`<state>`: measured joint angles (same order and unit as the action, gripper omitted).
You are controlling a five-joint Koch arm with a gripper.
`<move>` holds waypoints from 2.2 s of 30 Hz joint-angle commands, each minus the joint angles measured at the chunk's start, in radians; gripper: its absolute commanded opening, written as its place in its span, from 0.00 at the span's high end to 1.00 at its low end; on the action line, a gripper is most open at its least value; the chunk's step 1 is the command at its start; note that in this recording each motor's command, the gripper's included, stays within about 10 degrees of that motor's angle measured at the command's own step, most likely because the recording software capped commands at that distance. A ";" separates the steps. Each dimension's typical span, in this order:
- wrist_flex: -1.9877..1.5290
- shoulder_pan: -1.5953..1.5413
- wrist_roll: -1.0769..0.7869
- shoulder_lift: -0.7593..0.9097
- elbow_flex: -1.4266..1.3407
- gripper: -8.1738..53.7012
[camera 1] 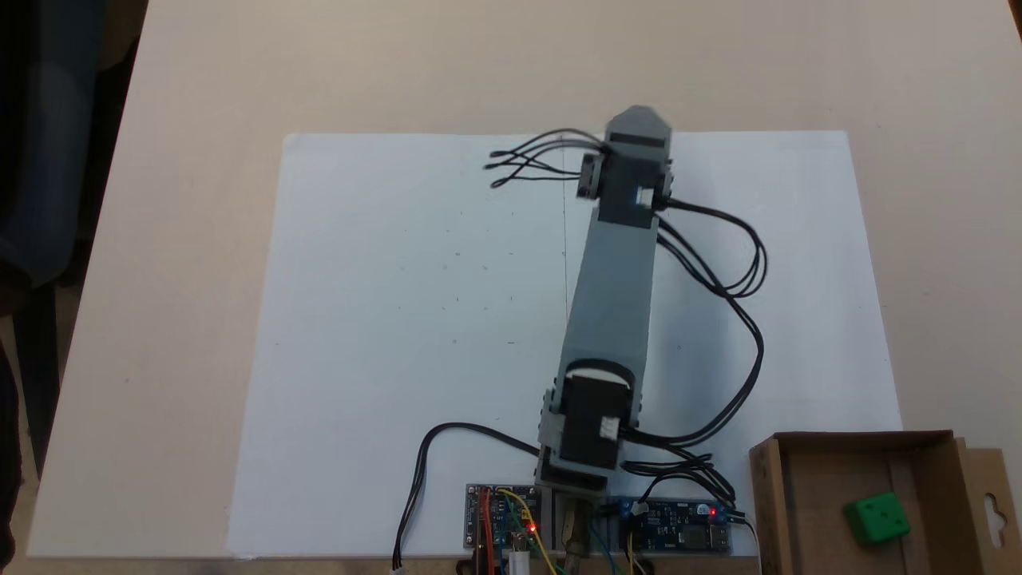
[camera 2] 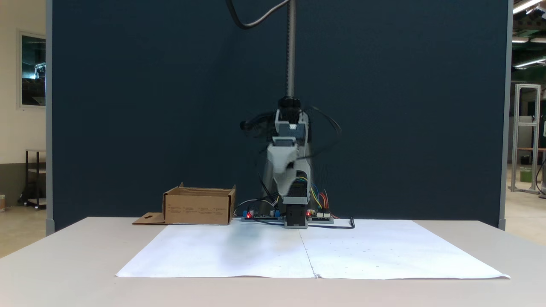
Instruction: Grasp a green dice and put it in the bin.
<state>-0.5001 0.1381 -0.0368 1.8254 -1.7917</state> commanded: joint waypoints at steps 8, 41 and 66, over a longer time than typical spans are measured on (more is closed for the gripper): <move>0.432 -0.196 0.032 0.282 -0.391 0.17; 1.523 -0.147 -0.060 0.546 -1.316 0.17; 1.998 -0.146 -0.072 0.543 -1.339 0.15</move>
<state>1.3545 -0.0046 -0.0522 2.2550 -3.0588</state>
